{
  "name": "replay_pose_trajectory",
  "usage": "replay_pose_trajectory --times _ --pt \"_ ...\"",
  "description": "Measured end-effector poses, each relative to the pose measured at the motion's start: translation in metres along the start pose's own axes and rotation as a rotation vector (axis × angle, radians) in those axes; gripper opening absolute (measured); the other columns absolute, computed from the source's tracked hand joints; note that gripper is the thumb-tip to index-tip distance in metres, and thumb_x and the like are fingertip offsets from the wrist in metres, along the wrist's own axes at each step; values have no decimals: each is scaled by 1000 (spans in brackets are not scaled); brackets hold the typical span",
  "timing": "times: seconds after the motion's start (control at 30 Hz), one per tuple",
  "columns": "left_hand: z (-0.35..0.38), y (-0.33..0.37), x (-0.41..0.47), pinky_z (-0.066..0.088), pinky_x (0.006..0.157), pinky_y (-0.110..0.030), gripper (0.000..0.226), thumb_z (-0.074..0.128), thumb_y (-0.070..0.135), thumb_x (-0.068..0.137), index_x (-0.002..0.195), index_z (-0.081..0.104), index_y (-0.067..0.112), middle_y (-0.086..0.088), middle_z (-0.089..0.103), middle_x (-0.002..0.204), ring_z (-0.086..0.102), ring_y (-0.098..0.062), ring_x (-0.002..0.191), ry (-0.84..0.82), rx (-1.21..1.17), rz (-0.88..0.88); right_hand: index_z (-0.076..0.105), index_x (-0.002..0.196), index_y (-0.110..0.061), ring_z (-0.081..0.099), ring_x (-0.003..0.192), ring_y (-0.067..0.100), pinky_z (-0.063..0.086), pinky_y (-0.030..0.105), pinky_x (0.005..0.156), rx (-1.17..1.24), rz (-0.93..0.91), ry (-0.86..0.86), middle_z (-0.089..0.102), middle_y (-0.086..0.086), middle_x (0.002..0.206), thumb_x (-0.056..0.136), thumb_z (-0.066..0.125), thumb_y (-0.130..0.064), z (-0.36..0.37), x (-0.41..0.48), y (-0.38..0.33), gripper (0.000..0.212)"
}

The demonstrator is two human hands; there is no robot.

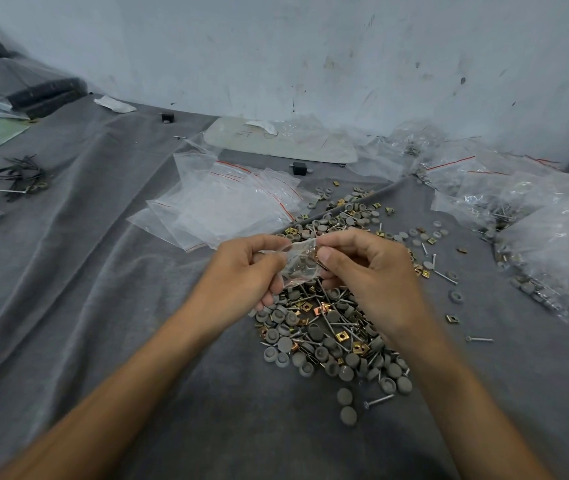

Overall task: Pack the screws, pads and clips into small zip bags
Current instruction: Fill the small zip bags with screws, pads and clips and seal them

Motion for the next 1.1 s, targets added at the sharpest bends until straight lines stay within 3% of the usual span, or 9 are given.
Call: replay_pose_trajectory --times 0.27,0.5,0.67,0.87,0.93,1.0,1.1 --pt "3 2 0 43 40 -20 24 53 9 101 108 66 28 -1 62 55 52 -9 44 -4 -14 -5 77 98 -23 71 73 15 62 31 70 -35 -15 -20 75 1 85 94 68 -5 0 2 3 20" --pt "2 1 0 43 40 -20 24 53 9 101 109 66 28 -1 63 55 53 -9 44 -10 -11 -7 77 109 -27 71 74 13 59 24 69 -7 -2 8 76 0 92 94 70 -7 0 2 1 27" --pt "2 0 1 43 41 -20 23 54 10 101 110 67 27 -1 63 56 53 -9 44 -11 -6 -6 75 106 -20 70 71 13 58 23 65 1 4 37 76 2 92 92 72 -9 0 1 0 18" --pt "3 1 0 44 41 -20 24 53 10 101 114 67 24 -1 63 57 54 -9 44 -6 -7 -11 73 107 -13 75 87 19 59 24 75 153 50 -7 76 8 98 96 66 -4 7 1 2 16" --pt "1 1 0 43 40 -20 24 53 8 100 113 67 23 -3 63 57 53 -10 44 8 -17 -9 72 105 -14 74 84 17 59 23 73 162 23 5 76 8 95 98 63 -4 5 2 1 15" --pt "-1 2 0 43 40 -20 24 54 8 100 110 68 24 -4 63 57 53 -10 44 28 -27 -9 73 100 -20 70 75 13 57 23 65 78 -7 24 74 3 85 97 65 -7 -4 3 1 15" --pt "-4 3 1 42 39 -19 24 54 8 100 106 70 25 -4 63 56 53 -10 44 47 -38 -8 72 91 -32 63 69 1 49 16 59 -385 -13 -114 71 -13 82 93 71 -22 -13 4 9 11"
Point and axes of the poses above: each hand's wrist, its own x-axis towards the middle knuckle, its own z-axis out of the palm, y = z × x, the point moved 2 cm from there along x, towards the middle knuckle
